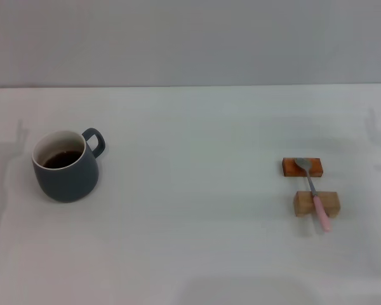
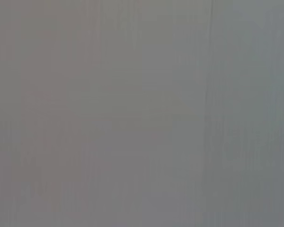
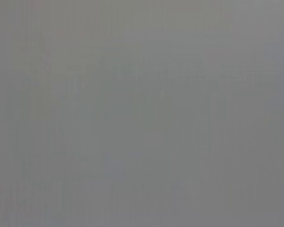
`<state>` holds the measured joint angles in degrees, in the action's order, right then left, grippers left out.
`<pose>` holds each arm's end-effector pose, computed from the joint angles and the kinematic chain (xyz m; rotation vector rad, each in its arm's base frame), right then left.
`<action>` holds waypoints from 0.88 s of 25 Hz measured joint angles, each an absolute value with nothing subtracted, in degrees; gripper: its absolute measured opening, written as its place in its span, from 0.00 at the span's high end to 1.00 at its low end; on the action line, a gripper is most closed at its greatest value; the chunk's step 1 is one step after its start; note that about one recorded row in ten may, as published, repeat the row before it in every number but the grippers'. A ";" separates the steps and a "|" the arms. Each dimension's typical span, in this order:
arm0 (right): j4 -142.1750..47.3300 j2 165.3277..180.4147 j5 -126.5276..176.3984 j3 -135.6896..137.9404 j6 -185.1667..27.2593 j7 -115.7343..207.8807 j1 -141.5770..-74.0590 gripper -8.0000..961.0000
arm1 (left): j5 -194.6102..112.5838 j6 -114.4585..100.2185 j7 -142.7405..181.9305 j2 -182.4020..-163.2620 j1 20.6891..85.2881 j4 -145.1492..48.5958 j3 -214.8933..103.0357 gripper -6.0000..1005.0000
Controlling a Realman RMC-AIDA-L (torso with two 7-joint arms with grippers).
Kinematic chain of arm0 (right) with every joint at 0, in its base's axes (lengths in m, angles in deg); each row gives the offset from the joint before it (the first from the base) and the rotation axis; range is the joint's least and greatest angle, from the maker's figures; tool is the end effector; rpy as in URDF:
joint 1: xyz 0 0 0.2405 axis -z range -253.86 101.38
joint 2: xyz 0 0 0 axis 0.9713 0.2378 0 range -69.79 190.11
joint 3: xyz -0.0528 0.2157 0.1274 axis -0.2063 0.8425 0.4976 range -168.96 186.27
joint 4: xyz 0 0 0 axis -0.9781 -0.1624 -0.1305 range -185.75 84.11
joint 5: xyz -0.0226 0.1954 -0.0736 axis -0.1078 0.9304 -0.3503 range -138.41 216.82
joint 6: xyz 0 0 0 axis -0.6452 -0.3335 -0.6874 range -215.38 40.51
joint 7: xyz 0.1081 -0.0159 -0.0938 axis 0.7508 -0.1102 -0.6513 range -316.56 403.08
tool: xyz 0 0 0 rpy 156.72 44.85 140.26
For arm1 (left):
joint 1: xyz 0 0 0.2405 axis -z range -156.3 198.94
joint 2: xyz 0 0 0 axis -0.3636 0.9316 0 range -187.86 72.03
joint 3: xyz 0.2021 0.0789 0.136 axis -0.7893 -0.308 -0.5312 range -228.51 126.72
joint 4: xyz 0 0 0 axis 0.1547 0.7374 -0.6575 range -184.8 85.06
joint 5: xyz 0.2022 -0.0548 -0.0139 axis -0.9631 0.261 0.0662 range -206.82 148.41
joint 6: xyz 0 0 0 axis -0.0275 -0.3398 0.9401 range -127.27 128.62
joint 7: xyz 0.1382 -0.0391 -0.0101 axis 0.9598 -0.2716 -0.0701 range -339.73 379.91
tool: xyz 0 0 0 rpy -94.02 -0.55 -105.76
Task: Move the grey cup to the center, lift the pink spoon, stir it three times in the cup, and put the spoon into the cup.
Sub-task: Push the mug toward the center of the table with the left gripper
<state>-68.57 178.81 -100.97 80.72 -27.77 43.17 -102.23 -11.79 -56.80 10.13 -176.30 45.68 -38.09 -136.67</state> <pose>0.3160 0.3687 0.0212 -1.3979 0.5178 0.6747 -0.3633 0.3499 0.0393 -1.3466 -0.6461 -0.6176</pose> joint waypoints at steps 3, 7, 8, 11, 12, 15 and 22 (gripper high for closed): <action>-68.57 178.81 -100.97 80.72 -27.77 43.17 -102.32 0.35 | -11.79 -56.80 10.28 -176.30 45.76 -38.13 -136.67 0.26; -68.57 178.81 -100.97 80.73 -27.76 43.17 -102.41 0.35 | -11.78 -56.80 10.35 -176.31 45.76 -38.32 -136.40 0.32; -68.57 178.81 -100.98 80.72 -27.77 43.17 -102.42 0.35 | -11.78 -56.80 10.35 -176.31 45.76 -38.32 -136.40 0.36; -68.57 178.81 -100.98 80.73 -27.76 43.17 -102.43 0.36 | -11.69 -56.80 10.38 -176.41 45.79 -38.64 -135.38 0.46; -68.57 178.81 -100.98 80.72 -27.77 43.17 -102.43 0.36 | -11.75 -56.80 10.38 -176.42 45.83 -38.68 -135.59 0.50; -68.58 178.87 -100.98 80.72 -27.76 43.17 -102.43 0.36 | -12.15 -56.79 10.40 -176.44 45.71 -38.82 -136.25 0.62; -68.83 178.90 -100.98 80.72 -27.76 43.18 -102.34 0.36 | -12.26 -56.49 10.43 -176.48 45.11 -40.04 -141.59 0.82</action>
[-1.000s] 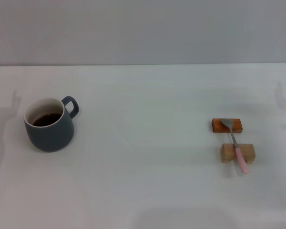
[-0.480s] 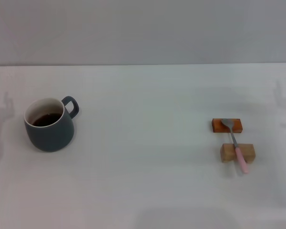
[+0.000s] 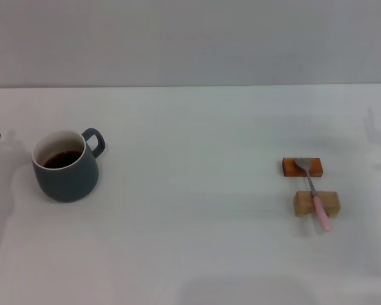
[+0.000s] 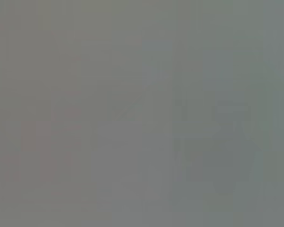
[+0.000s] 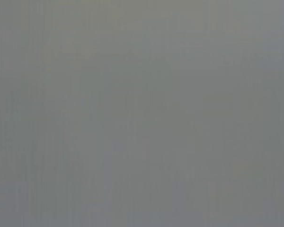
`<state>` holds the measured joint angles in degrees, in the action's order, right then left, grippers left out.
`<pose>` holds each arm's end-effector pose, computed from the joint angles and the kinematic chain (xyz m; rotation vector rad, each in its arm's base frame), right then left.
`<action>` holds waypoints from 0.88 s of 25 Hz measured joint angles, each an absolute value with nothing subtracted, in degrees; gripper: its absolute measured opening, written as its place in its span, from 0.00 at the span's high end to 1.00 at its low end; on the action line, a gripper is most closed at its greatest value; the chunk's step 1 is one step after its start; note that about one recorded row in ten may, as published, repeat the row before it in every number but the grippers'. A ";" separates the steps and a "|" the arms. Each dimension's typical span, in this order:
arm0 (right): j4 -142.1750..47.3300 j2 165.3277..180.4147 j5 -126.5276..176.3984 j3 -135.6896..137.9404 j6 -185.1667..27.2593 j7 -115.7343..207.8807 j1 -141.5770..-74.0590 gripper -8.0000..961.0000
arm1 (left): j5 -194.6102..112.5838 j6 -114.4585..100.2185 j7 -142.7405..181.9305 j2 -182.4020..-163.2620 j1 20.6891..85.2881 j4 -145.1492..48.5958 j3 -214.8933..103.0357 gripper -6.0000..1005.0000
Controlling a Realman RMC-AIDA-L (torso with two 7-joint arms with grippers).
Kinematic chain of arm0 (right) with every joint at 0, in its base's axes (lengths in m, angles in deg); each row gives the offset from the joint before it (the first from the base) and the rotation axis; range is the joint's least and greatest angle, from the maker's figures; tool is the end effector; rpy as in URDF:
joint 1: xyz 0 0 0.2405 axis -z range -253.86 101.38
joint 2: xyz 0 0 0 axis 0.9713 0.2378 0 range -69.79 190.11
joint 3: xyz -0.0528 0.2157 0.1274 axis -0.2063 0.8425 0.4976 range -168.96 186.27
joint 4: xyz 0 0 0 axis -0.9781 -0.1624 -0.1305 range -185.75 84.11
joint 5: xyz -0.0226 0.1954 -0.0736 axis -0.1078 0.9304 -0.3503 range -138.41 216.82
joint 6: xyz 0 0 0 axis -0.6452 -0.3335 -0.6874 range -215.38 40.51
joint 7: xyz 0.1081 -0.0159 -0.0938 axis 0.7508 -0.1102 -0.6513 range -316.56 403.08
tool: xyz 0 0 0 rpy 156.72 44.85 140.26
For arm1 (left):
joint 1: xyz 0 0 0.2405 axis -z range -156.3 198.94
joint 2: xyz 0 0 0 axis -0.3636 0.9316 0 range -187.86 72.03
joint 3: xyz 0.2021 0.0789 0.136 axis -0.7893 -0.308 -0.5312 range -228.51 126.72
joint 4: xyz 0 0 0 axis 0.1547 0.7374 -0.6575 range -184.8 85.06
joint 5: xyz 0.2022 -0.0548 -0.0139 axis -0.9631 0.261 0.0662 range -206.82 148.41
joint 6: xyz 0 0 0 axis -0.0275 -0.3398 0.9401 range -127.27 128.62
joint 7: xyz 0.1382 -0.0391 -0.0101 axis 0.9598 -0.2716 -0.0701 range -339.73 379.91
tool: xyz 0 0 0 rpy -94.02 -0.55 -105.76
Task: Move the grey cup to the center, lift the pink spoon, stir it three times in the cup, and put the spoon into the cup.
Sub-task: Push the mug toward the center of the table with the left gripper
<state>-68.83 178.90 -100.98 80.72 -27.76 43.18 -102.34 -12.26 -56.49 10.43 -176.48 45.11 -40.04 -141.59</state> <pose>0.3137 0.3697 0.0206 -1.3984 0.5164 0.6822 -0.3666 0.3404 0.0210 -1.4443 -0.6473 -0.5627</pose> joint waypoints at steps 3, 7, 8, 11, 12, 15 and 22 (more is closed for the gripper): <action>-68.84 178.90 -100.99 80.75 -27.76 43.18 -102.47 0.36 | -12.25 -55.95 10.49 -176.48 44.71 -40.25 -143.73 0.88; -68.89 178.90 -100.99 80.81 -27.76 43.18 -102.66 0.36 | -12.34 -54.36 10.52 -176.48 44.32 -40.29 -146.72 0.95; -68.91 178.88 -100.98 80.81 -27.76 43.18 -102.71 0.36 | -12.34 -54.36 10.52 -176.48 44.32 -40.29 -146.72 0.96; -68.93 178.84 -100.98 80.82 -27.76 43.18 -102.75 0.36 | -12.35 -51.87 10.52 -176.48 44.38 -40.39 -147.81 1.00; -68.92 178.83 -100.98 80.82 -27.76 43.18 -102.80 0.36 | -12.36 -51.67 10.52 -176.48 44.40 -40.44 -147.92 1.00; -68.93 178.82 -100.98 80.82 -27.76 43.18 -102.89 0.36 | -12.42 -51.21 10.52 -176.48 44.46 -40.80 -148.83 1.00; -68.60 178.81 -100.98 80.95 -27.76 43.17 -103.45 0.36 | -12.43 -50.51 10.52 -176.48 44.60 -41.00 -150.44 1.00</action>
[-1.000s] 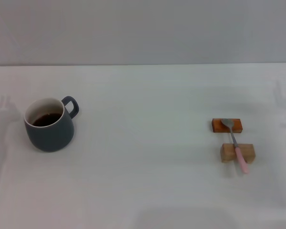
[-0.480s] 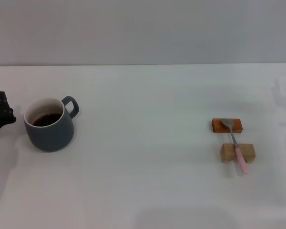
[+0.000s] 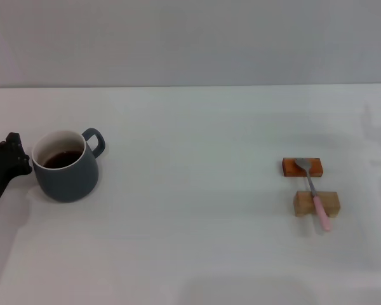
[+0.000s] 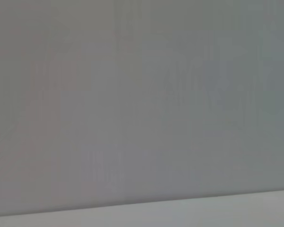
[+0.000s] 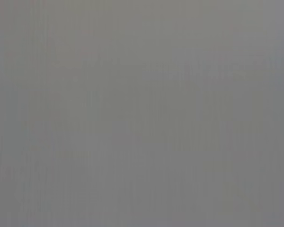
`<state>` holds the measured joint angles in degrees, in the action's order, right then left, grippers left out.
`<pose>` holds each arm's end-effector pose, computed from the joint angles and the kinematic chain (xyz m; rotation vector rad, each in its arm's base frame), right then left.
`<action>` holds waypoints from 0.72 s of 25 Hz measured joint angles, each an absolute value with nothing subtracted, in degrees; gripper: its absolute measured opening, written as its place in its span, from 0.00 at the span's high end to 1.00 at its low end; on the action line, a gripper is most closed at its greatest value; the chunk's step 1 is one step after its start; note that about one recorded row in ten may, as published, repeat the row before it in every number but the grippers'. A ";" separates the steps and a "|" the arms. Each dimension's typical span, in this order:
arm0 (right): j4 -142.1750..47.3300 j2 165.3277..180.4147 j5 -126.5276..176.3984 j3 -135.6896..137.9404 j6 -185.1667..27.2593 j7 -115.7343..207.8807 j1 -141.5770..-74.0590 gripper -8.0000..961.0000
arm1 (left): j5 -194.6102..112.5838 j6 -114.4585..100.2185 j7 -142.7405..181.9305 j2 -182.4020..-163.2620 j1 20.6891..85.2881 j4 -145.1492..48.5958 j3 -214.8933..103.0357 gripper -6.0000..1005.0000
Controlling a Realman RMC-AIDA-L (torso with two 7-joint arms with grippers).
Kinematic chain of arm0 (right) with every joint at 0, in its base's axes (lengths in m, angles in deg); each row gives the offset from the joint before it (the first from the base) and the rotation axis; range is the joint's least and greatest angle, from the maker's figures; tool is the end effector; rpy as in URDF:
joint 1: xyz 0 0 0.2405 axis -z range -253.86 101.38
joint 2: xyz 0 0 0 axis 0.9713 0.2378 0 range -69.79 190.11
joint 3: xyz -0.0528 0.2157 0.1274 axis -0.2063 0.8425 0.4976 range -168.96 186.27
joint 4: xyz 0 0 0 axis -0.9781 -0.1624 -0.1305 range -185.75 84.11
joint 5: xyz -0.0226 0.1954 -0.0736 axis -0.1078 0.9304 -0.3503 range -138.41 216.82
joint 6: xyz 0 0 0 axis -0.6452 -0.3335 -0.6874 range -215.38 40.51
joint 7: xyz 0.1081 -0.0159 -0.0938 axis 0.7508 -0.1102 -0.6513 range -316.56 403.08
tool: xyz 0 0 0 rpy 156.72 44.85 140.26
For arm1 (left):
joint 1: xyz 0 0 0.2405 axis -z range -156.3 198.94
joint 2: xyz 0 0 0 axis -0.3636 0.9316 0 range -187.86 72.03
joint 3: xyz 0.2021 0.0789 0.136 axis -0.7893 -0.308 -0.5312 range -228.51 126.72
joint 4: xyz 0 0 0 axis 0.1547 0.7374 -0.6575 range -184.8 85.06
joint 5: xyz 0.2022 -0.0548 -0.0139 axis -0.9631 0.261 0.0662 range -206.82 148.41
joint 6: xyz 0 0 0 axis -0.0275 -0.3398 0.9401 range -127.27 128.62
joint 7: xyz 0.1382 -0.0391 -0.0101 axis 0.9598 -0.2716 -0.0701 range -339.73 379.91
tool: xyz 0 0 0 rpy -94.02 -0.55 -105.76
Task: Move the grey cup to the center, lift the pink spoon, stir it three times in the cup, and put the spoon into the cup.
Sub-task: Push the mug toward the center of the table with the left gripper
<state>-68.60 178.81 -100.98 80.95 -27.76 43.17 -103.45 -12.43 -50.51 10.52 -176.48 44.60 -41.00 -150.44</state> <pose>0.3083 0.3755 0.0219 -1.4011 0.5044 0.6926 -0.3739 0.3303 -0.0100 -1.6189 -0.6891 -0.4342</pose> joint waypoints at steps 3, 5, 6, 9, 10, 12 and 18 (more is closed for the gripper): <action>-68.58 178.81 -100.98 80.97 -27.76 43.17 -103.50 0.36 | -12.40 -50.33 10.51 -176.51 44.69 -40.83 -151.78 1.00; -68.56 178.81 -100.98 81.30 -27.76 43.17 -103.51 0.36 | -12.41 -50.35 10.51 -176.53 44.70 -40.51 -153.08 1.00; -68.56 178.81 -100.98 81.41 -27.76 43.17 -103.51 0.36 | -12.41 -50.48 10.44 -176.56 44.70 -40.28 -153.97 1.00; -68.56 178.81 -100.98 81.50 -27.76 43.17 -103.51 0.37 | -12.42 -50.59 10.32 -176.62 44.70 -39.85 -155.40 1.00; -68.56 178.81 -100.98 81.50 -27.76 43.17 -103.51 0.37 | -12.42 -50.59 10.32 -176.62 44.70 -39.85 -155.40 1.00; -68.57 178.81 -100.98 81.51 -27.76 43.17 -103.54 0.37 | -12.43 -50.65 10.17 -176.64 44.70 -39.15 -158.32 1.00; -68.59 178.81 -100.98 81.51 -27.76 43.17 -103.57 0.37 | -12.42 -50.90 10.20 -176.66 44.46 -37.36 -163.38 1.00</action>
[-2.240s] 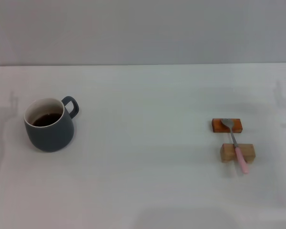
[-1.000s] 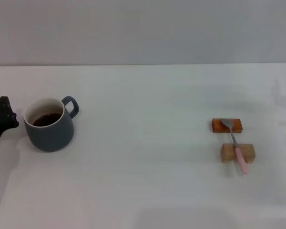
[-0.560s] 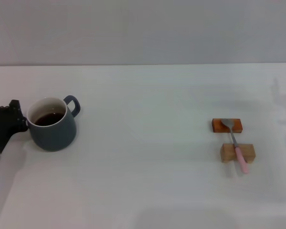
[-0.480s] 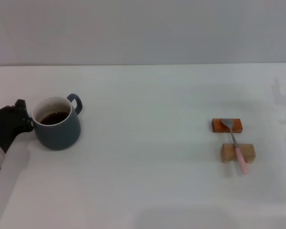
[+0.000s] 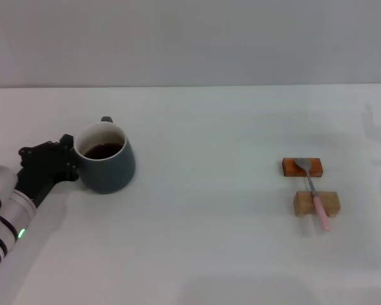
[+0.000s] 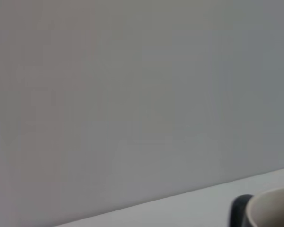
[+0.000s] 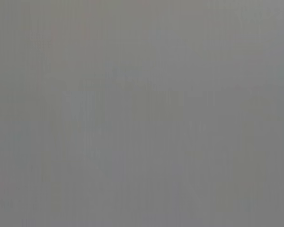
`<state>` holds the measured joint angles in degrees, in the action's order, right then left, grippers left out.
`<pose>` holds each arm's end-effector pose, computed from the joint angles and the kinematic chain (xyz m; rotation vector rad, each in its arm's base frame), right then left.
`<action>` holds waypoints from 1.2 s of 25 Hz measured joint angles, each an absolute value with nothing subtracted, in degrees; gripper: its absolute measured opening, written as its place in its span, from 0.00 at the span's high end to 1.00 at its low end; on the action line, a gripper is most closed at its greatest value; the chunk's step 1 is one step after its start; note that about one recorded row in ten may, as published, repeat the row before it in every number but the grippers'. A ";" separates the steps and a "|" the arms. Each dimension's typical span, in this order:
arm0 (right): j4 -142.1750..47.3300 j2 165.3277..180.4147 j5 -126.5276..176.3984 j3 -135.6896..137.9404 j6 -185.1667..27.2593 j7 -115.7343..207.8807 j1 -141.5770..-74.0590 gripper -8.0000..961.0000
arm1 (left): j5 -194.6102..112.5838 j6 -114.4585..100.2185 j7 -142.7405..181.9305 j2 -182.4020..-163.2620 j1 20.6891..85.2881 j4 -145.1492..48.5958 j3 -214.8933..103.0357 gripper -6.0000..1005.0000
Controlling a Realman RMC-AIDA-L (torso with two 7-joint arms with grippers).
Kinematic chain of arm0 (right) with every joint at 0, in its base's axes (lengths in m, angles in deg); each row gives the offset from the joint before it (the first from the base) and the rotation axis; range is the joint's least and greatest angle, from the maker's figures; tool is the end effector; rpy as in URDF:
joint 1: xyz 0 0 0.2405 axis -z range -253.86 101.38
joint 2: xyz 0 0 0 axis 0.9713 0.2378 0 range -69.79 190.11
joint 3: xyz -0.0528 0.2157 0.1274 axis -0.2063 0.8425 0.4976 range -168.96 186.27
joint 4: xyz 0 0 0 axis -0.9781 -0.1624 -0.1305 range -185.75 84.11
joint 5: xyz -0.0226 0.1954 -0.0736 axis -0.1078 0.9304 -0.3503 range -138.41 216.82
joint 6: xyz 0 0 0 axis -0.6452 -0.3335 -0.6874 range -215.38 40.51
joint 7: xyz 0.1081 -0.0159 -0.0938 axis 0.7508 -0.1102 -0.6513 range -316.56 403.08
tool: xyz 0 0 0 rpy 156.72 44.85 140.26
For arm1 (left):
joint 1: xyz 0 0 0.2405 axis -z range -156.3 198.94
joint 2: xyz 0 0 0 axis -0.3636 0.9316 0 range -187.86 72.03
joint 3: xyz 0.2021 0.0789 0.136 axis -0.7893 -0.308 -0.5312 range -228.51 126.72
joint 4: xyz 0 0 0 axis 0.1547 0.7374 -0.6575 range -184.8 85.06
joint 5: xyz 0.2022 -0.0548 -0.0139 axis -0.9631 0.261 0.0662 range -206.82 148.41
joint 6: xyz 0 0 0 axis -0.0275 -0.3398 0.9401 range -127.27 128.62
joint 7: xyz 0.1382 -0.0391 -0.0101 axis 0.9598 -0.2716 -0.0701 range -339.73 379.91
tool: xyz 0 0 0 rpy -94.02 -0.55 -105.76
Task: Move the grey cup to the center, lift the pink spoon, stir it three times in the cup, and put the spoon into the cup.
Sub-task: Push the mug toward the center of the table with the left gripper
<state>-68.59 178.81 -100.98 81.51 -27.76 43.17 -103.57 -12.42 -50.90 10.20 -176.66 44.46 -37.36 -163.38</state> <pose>0.3084 0.3764 0.0236 -1.3920 0.5062 0.6945 -0.3411 0.3304 -0.0427 -1.8385 -0.5742 -0.4732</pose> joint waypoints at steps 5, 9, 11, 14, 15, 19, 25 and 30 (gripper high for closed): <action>-68.69 178.81 -100.99 81.51 -27.76 43.17 -103.58 0.37 | -12.41 -51.41 9.83 -176.75 43.97 -35.90 -166.49 1.00; -68.80 178.81 -101.01 81.51 -27.76 43.17 -103.62 0.37 | -12.42 -51.48 9.59 -176.86 43.35 -34.43 -168.54 1.00; -68.78 178.81 -101.03 81.51 -27.76 43.17 -103.84 0.37 | -12.41 -51.50 9.39 -176.87 43.27 -34.20 -168.88 1.00; -68.65 178.81 -101.05 81.51 -27.76 43.17 -104.03 0.37 | -12.41 -51.55 7.86 -176.97 42.90 -33.13 -170.99 1.00; -68.64 178.81 -101.07 81.51 -27.76 43.17 -104.03 0.37 | -12.42 -51.55 7.63 -177.00 42.85 -32.97 -171.38 1.00; -68.61 178.81 -101.14 81.51 -27.76 43.17 -104.03 0.37 | -12.22 -51.50 7.37 -177.02 42.71 -32.39 -172.11 1.00; -68.57 178.84 -101.13 81.51 -27.76 43.17 -104.01 0.37 | -11.85 -51.41 8.03 -176.59 43.21 -32.66 -167.64 1.00; -68.74 178.89 -101.13 81.52 -27.76 43.17 -103.76 0.38 | -12.08 -51.32 9.58 -176.30 44.62 -33.88 -163.89 1.00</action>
